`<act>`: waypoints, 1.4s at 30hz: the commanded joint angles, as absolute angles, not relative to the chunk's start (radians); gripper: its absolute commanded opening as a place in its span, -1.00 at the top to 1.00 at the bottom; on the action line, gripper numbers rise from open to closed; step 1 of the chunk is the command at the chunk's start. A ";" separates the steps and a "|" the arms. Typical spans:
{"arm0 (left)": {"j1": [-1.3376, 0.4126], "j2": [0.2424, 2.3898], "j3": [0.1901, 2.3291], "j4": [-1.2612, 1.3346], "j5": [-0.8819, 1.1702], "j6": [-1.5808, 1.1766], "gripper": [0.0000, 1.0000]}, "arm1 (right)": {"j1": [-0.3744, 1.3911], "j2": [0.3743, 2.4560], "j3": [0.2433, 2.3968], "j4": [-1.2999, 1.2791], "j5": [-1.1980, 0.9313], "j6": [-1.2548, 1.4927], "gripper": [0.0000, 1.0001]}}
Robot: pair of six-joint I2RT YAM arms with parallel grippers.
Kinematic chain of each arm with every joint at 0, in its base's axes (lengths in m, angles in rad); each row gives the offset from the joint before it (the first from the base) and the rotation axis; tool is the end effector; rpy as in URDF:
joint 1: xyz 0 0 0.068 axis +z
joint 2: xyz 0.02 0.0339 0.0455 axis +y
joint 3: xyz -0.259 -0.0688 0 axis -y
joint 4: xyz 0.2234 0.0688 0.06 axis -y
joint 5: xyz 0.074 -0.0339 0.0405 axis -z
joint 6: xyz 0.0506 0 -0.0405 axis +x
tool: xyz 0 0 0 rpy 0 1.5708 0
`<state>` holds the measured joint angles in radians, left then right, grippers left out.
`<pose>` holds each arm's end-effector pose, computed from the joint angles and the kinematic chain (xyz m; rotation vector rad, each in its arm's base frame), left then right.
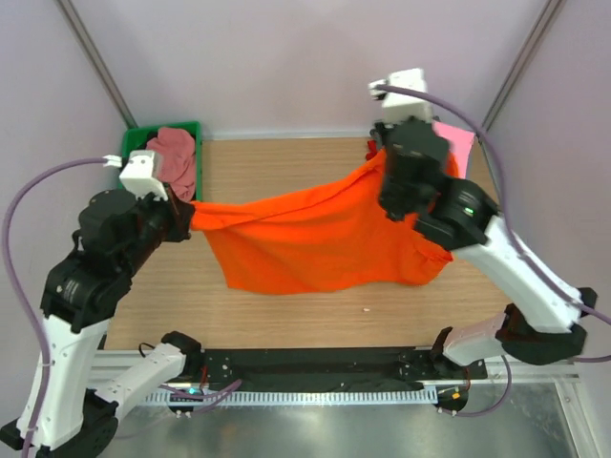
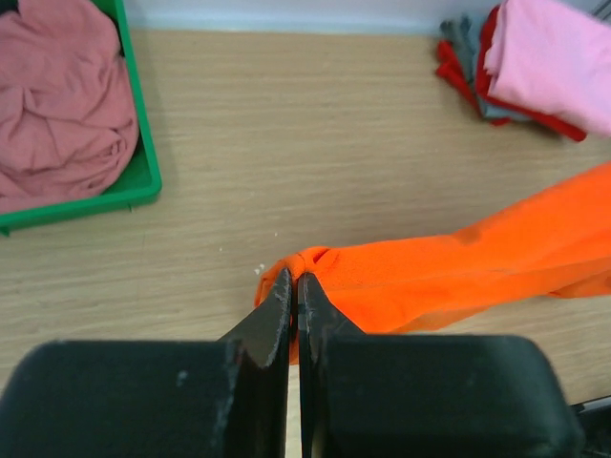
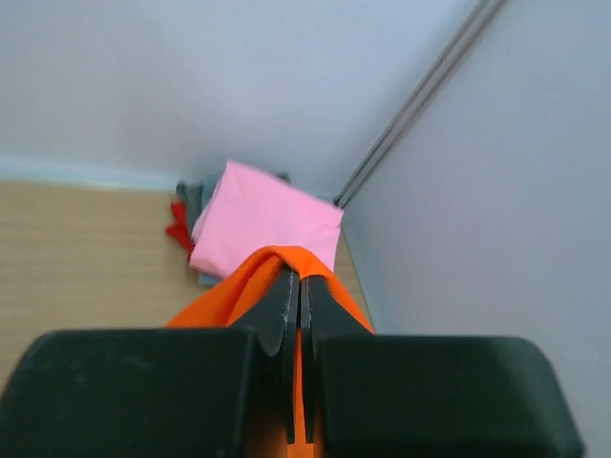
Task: Fold and stack the t-shirts
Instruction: Flatten the tshirt out
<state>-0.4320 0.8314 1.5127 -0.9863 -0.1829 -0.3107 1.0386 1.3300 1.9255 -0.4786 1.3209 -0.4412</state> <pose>0.0940 -0.0332 0.4550 -0.0123 1.8845 -0.3398 0.1414 0.1435 0.5501 -0.0343 1.5616 -0.4842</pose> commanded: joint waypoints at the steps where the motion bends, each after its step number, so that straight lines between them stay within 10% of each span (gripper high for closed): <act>1: -0.434 0.815 1.482 -0.899 -0.189 -0.319 1.00 | 0.861 1.361 1.835 -0.799 0.975 -0.076 0.97; 12: -0.434 0.626 1.488 -0.927 -0.105 -0.239 1.00 | 0.755 0.922 1.637 -0.623 0.626 -0.030 0.97; 31: -0.434 0.479 1.629 -0.844 0.155 -0.183 1.00 | 0.732 0.725 1.959 -0.782 0.118 -0.020 0.97; 42: -0.436 0.642 1.586 -0.853 0.011 -0.192 1.00 | 0.706 0.926 1.879 -0.805 0.415 -0.066 0.98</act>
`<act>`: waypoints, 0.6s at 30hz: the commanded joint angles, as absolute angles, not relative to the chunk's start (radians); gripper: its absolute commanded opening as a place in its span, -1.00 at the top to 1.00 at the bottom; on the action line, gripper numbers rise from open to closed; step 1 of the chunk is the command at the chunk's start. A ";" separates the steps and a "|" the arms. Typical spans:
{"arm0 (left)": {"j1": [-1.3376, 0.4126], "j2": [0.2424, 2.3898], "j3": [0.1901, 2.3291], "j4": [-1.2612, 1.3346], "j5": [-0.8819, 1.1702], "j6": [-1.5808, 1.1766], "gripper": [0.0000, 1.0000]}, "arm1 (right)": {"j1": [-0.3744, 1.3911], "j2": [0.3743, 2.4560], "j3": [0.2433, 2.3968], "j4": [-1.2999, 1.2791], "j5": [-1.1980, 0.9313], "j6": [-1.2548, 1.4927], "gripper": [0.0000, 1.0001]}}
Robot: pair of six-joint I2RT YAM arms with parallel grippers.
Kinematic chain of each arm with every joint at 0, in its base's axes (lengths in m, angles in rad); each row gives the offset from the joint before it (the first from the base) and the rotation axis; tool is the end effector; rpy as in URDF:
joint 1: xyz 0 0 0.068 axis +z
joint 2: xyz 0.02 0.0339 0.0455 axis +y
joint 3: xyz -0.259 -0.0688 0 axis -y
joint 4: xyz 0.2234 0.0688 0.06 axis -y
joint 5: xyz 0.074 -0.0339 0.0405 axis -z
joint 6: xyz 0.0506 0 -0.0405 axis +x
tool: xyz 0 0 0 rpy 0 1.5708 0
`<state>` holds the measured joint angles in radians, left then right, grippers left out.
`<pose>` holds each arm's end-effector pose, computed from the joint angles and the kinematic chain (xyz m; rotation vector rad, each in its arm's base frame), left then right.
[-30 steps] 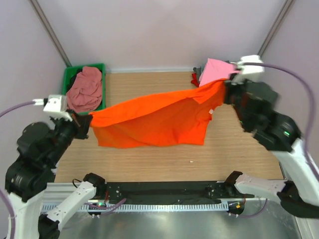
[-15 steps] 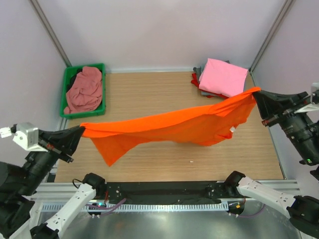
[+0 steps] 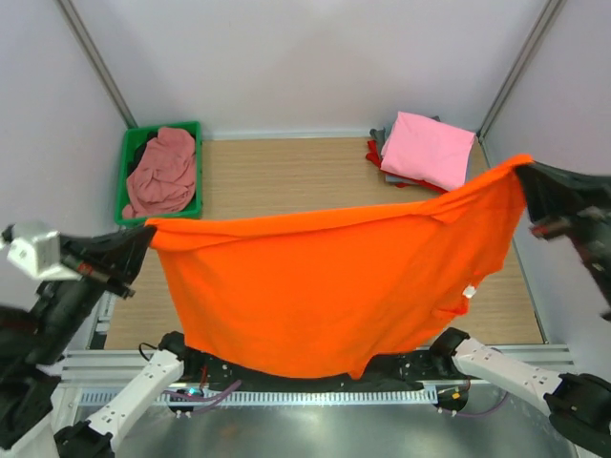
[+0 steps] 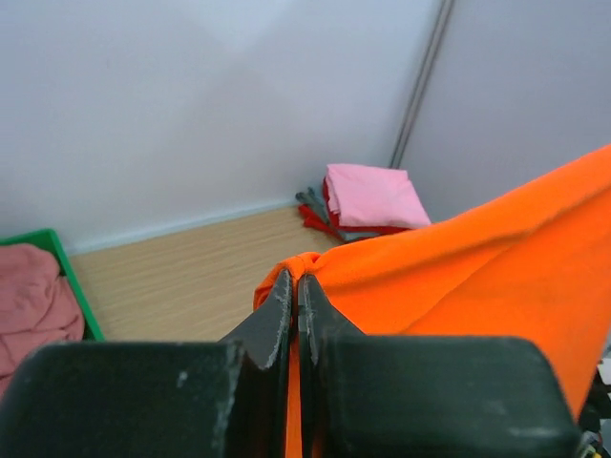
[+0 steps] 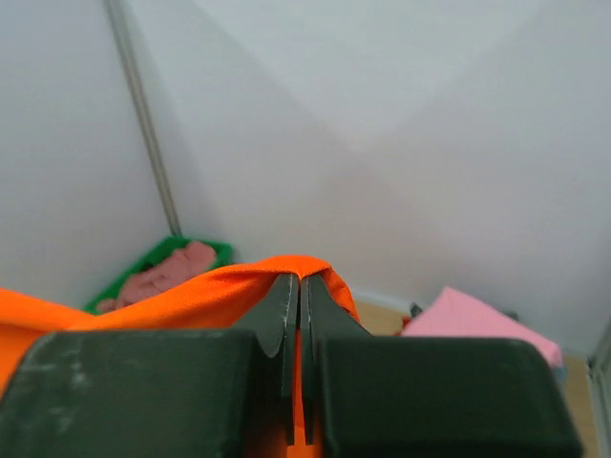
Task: Fold and stack the t-shirts
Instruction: Flatten the tshirt out
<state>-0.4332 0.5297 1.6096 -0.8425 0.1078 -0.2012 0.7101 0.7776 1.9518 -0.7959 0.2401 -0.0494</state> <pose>-0.0298 0.0078 0.4989 0.2495 1.3372 -0.6075 -0.0067 -0.0216 0.5699 -0.2460 1.1899 0.4353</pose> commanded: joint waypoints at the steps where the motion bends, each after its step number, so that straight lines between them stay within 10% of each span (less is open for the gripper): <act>1: -0.436 0.710 1.580 -0.873 -0.011 -0.202 1.00 | 0.706 1.012 1.861 -0.828 0.463 -0.058 0.98; 11: -0.157 1.386 1.295 -0.917 -0.020 -0.371 1.00 | 0.551 1.696 1.659 -0.657 0.512 0.075 0.97; 12: -0.109 1.463 1.311 -0.920 0.024 -0.379 1.00 | 0.536 1.759 1.717 -0.664 0.485 0.099 0.47; 15: -0.003 1.681 1.448 -1.001 0.122 -0.382 0.21 | 0.512 2.024 2.064 -0.796 0.480 0.103 -0.75; 18: -0.014 1.571 1.451 -0.967 0.146 -0.420 -0.78 | 0.518 2.138 2.365 -0.946 0.515 0.126 -0.85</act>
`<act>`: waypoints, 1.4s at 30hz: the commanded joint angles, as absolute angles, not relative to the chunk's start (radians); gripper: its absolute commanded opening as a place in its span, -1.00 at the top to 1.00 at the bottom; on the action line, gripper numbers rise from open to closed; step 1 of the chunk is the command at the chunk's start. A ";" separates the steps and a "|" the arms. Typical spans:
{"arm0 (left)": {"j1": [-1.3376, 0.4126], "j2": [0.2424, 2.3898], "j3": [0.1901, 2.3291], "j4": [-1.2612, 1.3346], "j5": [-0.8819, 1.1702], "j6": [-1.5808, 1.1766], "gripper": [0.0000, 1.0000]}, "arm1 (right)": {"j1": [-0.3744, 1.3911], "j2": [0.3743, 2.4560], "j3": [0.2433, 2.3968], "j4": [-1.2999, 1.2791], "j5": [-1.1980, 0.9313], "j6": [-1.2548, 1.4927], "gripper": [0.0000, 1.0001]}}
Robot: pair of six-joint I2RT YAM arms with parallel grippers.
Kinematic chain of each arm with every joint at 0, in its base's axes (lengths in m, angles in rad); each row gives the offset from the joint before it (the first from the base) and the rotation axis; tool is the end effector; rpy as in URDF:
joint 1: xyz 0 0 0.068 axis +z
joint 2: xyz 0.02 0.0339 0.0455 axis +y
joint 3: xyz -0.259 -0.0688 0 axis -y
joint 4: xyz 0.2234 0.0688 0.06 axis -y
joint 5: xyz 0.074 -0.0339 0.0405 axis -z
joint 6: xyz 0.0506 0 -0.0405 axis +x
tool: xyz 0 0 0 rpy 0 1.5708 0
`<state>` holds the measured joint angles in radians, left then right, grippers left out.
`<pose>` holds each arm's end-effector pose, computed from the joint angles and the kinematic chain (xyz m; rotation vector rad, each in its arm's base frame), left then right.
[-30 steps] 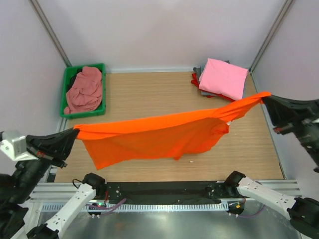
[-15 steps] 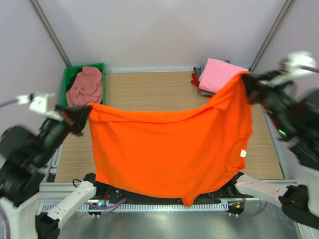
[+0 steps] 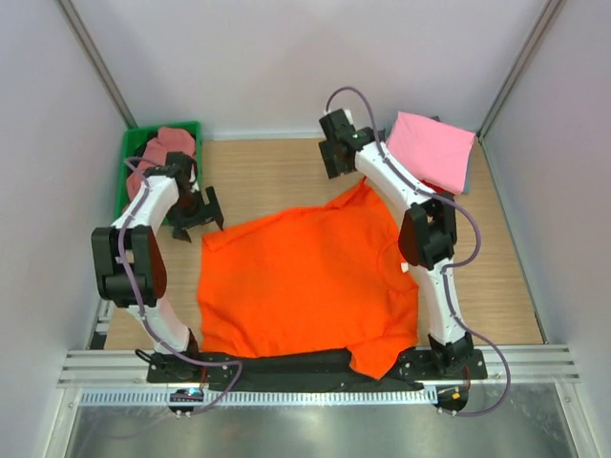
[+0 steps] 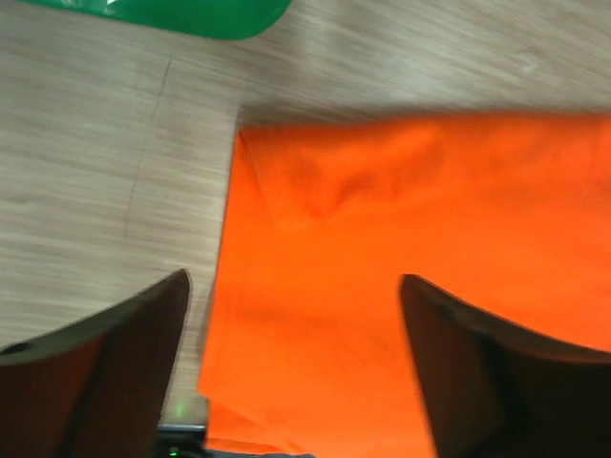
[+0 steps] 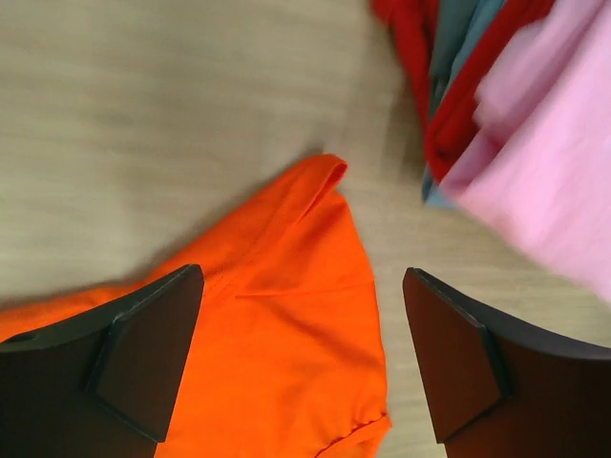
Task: Fold and stack the t-shirts
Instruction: Flatten the tshirt out
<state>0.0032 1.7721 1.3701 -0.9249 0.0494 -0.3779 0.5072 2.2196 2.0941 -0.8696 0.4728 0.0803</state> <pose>0.3309 -0.0014 0.2142 -0.5421 2.8571 -0.1370 0.4224 0.2084 0.2516 -0.3467 2.4206 -0.3533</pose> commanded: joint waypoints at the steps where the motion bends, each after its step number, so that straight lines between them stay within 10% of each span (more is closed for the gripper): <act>1: -0.017 1.533 1.431 -0.947 0.143 -0.422 -0.99 | 0.517 2.131 2.381 -0.957 0.529 0.132 -0.86; 13: -0.020 1.178 1.173 -0.849 0.274 -0.379 -0.94 | 0.515 1.675 1.562 -0.603 0.270 0.307 -0.82; 19: -0.032 1.078 0.956 -0.678 0.328 -0.460 -0.76 | 0.515 1.759 1.513 -0.577 0.134 0.348 -0.18; 31: -0.048 1.359 0.994 -0.519 -0.046 -0.664 -0.10 | 0.618 1.433 0.880 -0.215 0.106 0.549 -0.29; 42: -0.054 1.545 1.006 -0.370 -0.169 -0.732 0.06 | 0.822 1.134 0.407 0.261 0.111 0.585 -0.32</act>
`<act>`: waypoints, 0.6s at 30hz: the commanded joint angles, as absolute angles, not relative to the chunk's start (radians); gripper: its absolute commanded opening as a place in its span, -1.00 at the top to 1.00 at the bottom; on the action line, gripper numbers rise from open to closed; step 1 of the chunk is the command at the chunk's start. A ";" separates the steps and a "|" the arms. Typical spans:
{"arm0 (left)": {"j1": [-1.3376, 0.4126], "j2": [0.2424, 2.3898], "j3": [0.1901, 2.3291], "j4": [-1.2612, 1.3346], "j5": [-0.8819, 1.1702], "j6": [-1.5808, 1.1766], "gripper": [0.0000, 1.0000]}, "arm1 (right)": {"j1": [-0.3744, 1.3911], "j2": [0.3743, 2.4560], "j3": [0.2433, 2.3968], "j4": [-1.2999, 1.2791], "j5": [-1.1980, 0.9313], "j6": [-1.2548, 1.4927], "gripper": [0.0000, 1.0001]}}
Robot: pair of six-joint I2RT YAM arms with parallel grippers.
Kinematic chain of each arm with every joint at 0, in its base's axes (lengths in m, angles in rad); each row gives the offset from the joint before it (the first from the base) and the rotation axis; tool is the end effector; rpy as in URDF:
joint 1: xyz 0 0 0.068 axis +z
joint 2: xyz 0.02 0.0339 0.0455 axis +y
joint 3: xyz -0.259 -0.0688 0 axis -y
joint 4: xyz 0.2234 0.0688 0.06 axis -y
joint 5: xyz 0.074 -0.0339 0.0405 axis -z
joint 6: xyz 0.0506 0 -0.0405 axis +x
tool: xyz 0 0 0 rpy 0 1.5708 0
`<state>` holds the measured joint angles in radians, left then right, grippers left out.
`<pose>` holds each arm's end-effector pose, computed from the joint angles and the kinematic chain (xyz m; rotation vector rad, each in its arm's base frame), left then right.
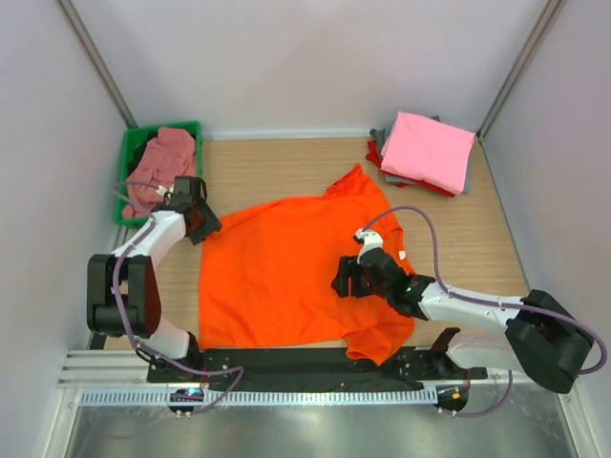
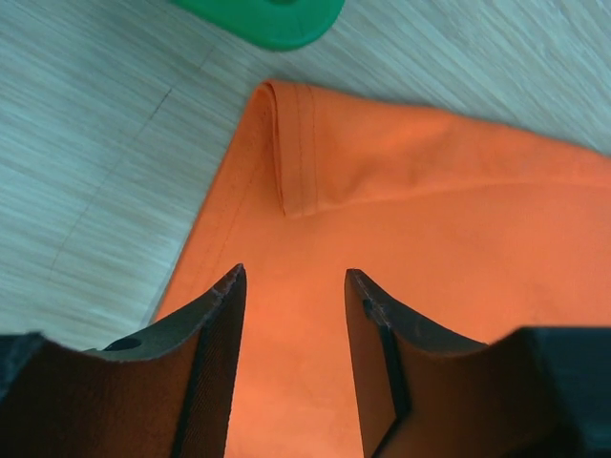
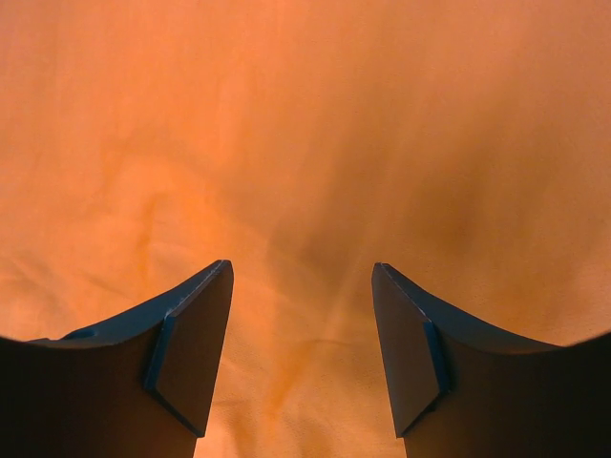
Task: Fold and stack the t-shirts
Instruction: Flatten the tshirt out
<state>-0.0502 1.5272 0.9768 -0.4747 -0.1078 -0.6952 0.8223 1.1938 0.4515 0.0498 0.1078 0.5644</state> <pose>0.2949 -0.0094 0.2003 -0.8587 2.4461 -0.1339 0.1575 0.1615 0.1681 -0.2413 2.3207 0.6035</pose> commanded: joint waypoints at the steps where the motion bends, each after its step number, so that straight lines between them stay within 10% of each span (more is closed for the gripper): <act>1: -0.058 1.554 1.011 -0.364 -0.175 -0.730 0.08 | 0.822 1.118 0.379 0.291 0.094 0.578 -0.32; 18: -0.098 1.712 1.028 -0.275 -0.247 -0.746 0.21 | 0.822 1.091 0.328 0.370 0.054 0.577 -0.36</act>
